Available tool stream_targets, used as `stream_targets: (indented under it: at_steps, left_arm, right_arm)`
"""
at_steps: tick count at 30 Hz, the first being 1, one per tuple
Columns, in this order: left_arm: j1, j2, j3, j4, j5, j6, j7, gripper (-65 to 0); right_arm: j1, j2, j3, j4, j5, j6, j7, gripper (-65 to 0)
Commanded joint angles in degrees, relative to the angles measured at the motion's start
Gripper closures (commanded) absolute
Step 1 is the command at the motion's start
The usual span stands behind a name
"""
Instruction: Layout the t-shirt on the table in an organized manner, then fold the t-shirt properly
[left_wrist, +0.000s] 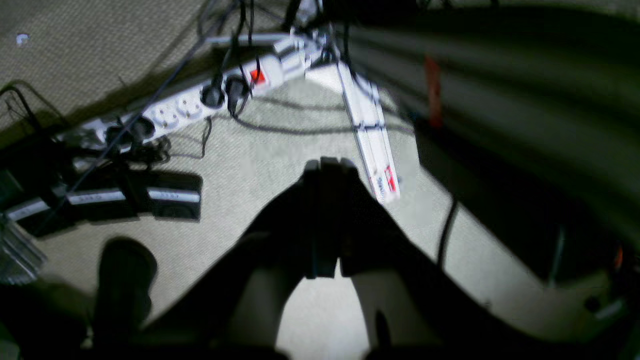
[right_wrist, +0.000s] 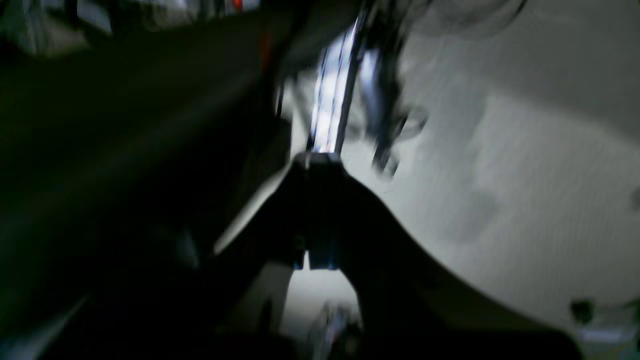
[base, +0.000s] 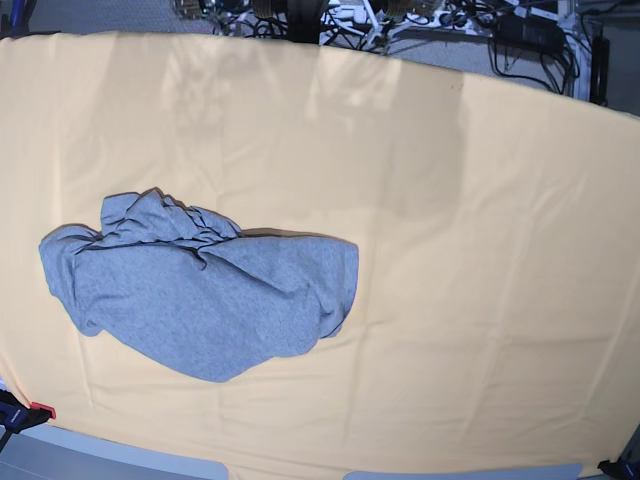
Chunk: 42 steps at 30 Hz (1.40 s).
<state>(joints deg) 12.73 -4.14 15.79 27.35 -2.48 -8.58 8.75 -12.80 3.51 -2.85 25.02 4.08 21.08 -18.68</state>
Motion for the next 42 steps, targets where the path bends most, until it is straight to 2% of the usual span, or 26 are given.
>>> stream_targets:
  at_steps: [1, 4, 6, 9, 12, 15, 19, 22, 25, 28, 30, 34, 38, 42]
  left_arm:
    - [1.60, -0.02, 0.17, 2.08, -0.17, -0.35, 0.85, 0.0]
    - [5.38, -0.02, 0.17, 8.33, -3.48, -0.61, 5.25, 0.0]
    - [7.76, -0.09, 0.17, 13.42, -4.59, -2.49, 8.57, 0.0]
    - [11.47, -2.25, 0.17, 22.38, -7.98, -5.33, 14.86, 0.0]
    - [16.17, -5.20, 0.17, 31.98, -10.56, -5.33, 18.86, 0.0]
    - [21.44, -8.09, 0.17, 41.38, -10.51, -5.07, 20.06, 0.0]
    - [28.74, -11.91, 0.17, 52.85, -10.54, -3.78, 21.79, 0.0]
    - [34.14, -15.30, 0.17, 61.16, -10.56, -3.80, 22.53, 0.0]
    - [39.36, -18.93, 0.15, 69.59, -10.54, -3.65, 22.73, 0.0]
    - [43.80, -21.94, -0.28, 78.09, -10.25, -0.92, 23.91, 0.0]
    - [46.29, -23.32, -1.75, 83.69, -10.01, -0.28, 25.53, 0.0]
    - [51.54, -24.44, -7.39, 93.46, -10.10, -0.39, 26.67, 0.0]
    - [53.59, -24.41, -13.53, 100.56, -12.96, -0.39, 26.14, 0.0]
    - [53.24, -24.41, -18.18, 104.98, -15.91, -0.37, 25.68, 0.0]
  right_arm:
    - [-1.29, 0.37, 0.15, 1.42, 0.15, 1.88, -1.75, 0.0]
    - [-5.49, 0.48, 0.15, 6.91, 0.26, 5.77, -7.32, 0.0]
    - [-8.81, 0.48, 0.15, 11.93, 2.36, 7.87, -11.52, 0.0]
    - [-14.47, 0.52, 0.15, 20.81, 7.48, 8.61, -17.14, 0.0]
    - [-20.31, 1.14, 0.15, 30.64, 10.19, 9.05, -21.79, 0.0]
    - [-26.21, 2.32, 0.17, 41.13, 11.76, 8.76, -25.18, 0.0]
    - [-34.40, 4.90, 0.17, 55.32, 12.68, 5.57, -27.71, 0.0]
    - [-40.85, 7.15, 0.28, 65.68, 12.66, 1.86, -27.67, 0.0]
    - [-47.06, 9.29, 0.28, 75.80, 12.63, -0.24, -27.67, 0.0]
    - [-52.65, 11.10, 0.28, 85.68, 11.98, -2.32, -27.69, 0.0]
    - [-55.93, 11.96, 0.39, 91.89, 10.80, -3.78, -27.69, 0.0]
    - [-61.66, 11.91, 0.39, 102.29, 6.05, -5.53, -27.67, 0.0]
    - [-62.20, 11.91, 0.37, 109.87, 4.81, -6.45, -27.56, 0.0]
    - [-62.20, 11.89, 0.37, 109.98, 2.67, -9.11, -27.43, 0.0]
